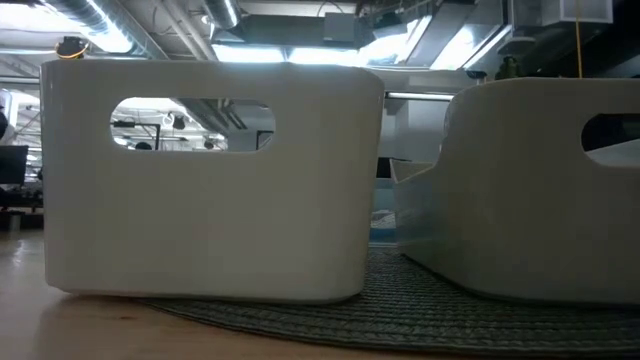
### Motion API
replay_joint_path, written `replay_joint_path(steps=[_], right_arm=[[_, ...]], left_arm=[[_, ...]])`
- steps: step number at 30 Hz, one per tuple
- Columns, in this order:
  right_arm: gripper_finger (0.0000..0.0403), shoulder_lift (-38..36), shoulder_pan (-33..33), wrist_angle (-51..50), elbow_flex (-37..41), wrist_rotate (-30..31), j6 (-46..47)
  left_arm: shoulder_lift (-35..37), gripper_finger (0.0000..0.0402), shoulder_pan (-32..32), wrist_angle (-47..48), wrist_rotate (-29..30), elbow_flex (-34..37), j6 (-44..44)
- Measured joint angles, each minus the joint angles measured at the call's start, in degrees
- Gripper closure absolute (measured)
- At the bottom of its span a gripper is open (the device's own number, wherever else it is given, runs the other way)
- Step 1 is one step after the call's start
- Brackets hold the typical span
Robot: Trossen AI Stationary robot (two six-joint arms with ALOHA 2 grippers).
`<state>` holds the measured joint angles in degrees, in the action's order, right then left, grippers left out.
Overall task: Pick and place Granola Bars by type
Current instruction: Return to Home Position
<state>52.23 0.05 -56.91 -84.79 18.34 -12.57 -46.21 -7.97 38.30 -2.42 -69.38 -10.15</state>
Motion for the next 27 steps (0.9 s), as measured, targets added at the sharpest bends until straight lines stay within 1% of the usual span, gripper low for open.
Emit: replay_joint_path(steps=[3, 6, 10, 13, 17, 19, 20, 21, 23, 27], right_arm=[[0.0226, 0.0, 0.0, 0.8, 0.0, 0.1, -1.1], [0.0226, 0.0, -0.1, 2.5, 0.0, 0.4, -2.6], [0.0226, 0.0, -0.1, 4.9, 0.0, 2.8, -3.9], [0.0226, 0.0, -0.1, 6.1, 0.0, 3.2, -6.0], [0.0226, 0.0, -0.1, 6.8, 0.0, 3.2, -7.2], [0.0226, 0.0, -0.1, 6.8, 0.0, 3.2, -7.2], [0.0226, 0.0, -0.1, 6.8, 0.0, 3.2, -7.2], [0.0226, 0.0, -0.1, 6.8, 0.0, 3.2, -7.2], [0.0226, 0.0, -0.1, 6.7, 0.0, 3.2, -7.2], [0.0226, 0.0, 0.0, 6.6, 0.0, 3.2, -7.2]], left_arm=[[7.1, 0.0184, -4.9, -1.8, -2.6, 5.7, -0.6], [14.2, 0.0184, -7.7, -9.1, -2.4, 14.5, -4.0], [22.0, 0.0181, -8.7, -23.5, -2.3, 30.5, -10.3], [26.1, 0.0181, -8.7, -37.5, -1.7, 43.2, -15.9], [28.2, 0.0184, -8.5, -54.1, 1.2, 58.8, -20.9], [28.2, 0.0185, -8.5, -60.5, 1.9, 65.0, -22.3], [28.2, 0.0185, -8.4, -62.4, 1.9, 67.7, -22.8], [28.1, 0.0184, -8.4, -61.4, 1.9, 68.9, -23.2], [27.9, 0.0183, -7.8, -55.0, 2.3, 68.2, -22.4], [27.5, 0.018, -6.1, -53.2, 1.9, 68.9, -14.5]])
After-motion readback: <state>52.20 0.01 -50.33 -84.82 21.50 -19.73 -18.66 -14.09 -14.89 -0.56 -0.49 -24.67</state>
